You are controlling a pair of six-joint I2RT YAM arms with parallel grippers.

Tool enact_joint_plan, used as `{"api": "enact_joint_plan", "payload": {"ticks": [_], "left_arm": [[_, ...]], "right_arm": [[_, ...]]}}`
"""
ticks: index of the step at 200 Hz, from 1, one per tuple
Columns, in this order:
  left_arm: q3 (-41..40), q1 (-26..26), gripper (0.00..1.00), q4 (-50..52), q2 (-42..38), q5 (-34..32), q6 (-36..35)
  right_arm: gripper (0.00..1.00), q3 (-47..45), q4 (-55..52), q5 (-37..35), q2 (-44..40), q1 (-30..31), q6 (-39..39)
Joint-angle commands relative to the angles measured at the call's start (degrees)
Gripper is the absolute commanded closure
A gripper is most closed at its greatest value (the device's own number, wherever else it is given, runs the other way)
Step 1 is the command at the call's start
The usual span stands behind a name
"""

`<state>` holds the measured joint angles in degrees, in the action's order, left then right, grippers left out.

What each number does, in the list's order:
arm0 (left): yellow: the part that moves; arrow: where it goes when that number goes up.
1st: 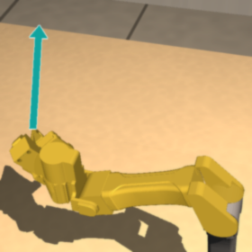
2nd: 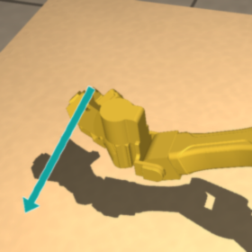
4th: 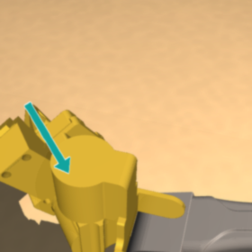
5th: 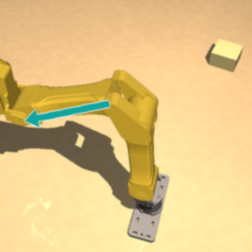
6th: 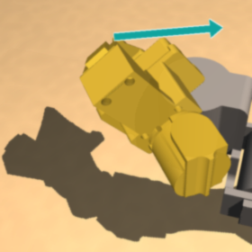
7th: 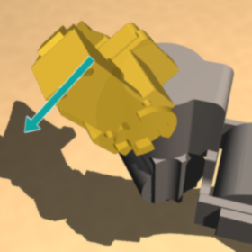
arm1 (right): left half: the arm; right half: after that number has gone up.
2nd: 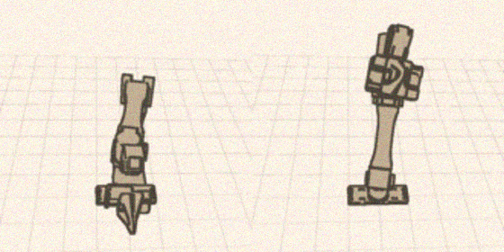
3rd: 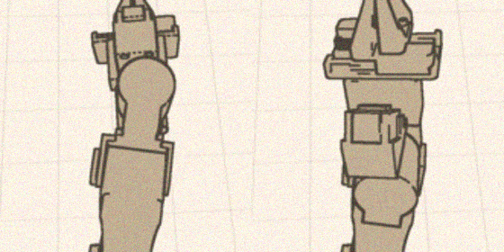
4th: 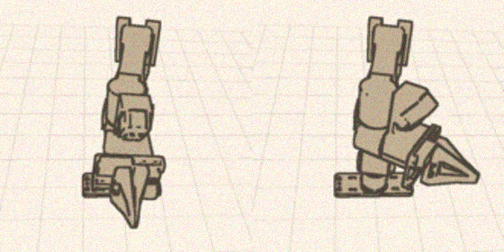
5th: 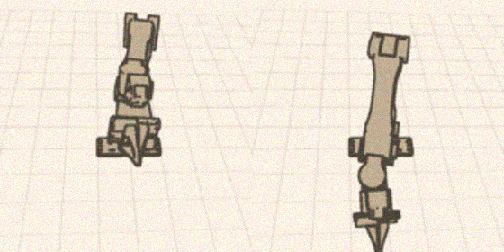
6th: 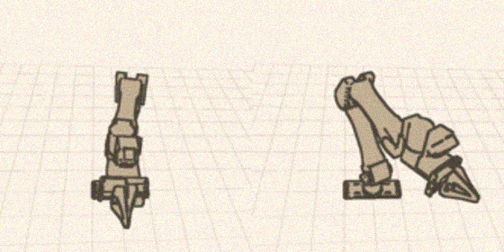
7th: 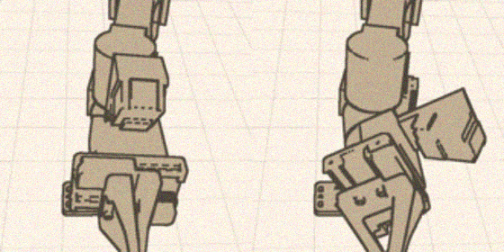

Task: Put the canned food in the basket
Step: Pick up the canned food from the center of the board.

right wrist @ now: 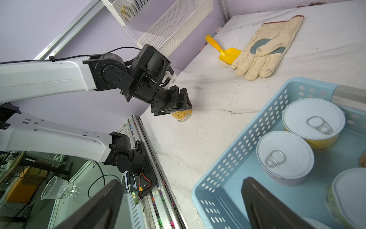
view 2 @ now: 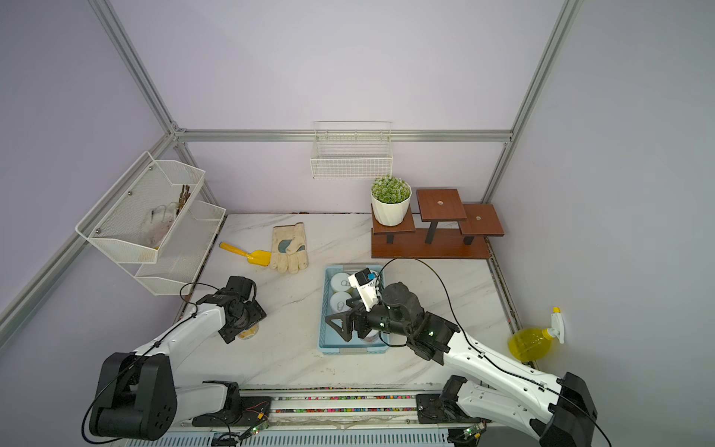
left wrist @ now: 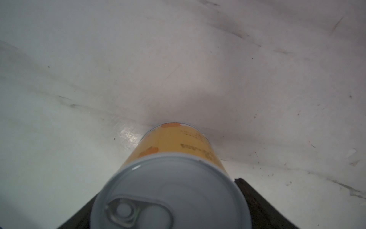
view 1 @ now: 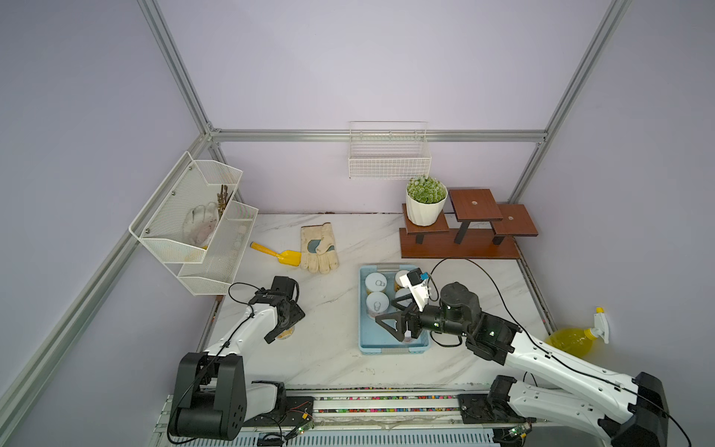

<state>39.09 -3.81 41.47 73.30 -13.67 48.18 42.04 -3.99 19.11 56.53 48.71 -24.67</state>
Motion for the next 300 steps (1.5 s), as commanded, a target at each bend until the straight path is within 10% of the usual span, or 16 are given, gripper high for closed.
{"api": "enact_joint_plan", "payload": {"ticks": [1,112,221,300], "left_arm": [[2.0,0.4,0.13,-0.7,0.2,-0.1,-1.1],[2.6,0.4,0.31,0.6,-1.3,-0.7,-1.7],[7.9,-0.1,0.79,8.7,-9.8,4.7,-8.0],[18.6,-15.8,0.86,14.7,-8.7,3.4,-7.0]], "right_arm": [[0.0,-1.1,2.1,5.0,0.0,-1.8,2.2],[0.0,-2.8,2.1,5.9,-0.8,-3.0,1.9],[0.01,-0.8,-2.4,-0.7,-6.0,-0.6,5.5],[0.01,1.2,-8.7,-6.8,-11.5,1.4,8.1]]}}
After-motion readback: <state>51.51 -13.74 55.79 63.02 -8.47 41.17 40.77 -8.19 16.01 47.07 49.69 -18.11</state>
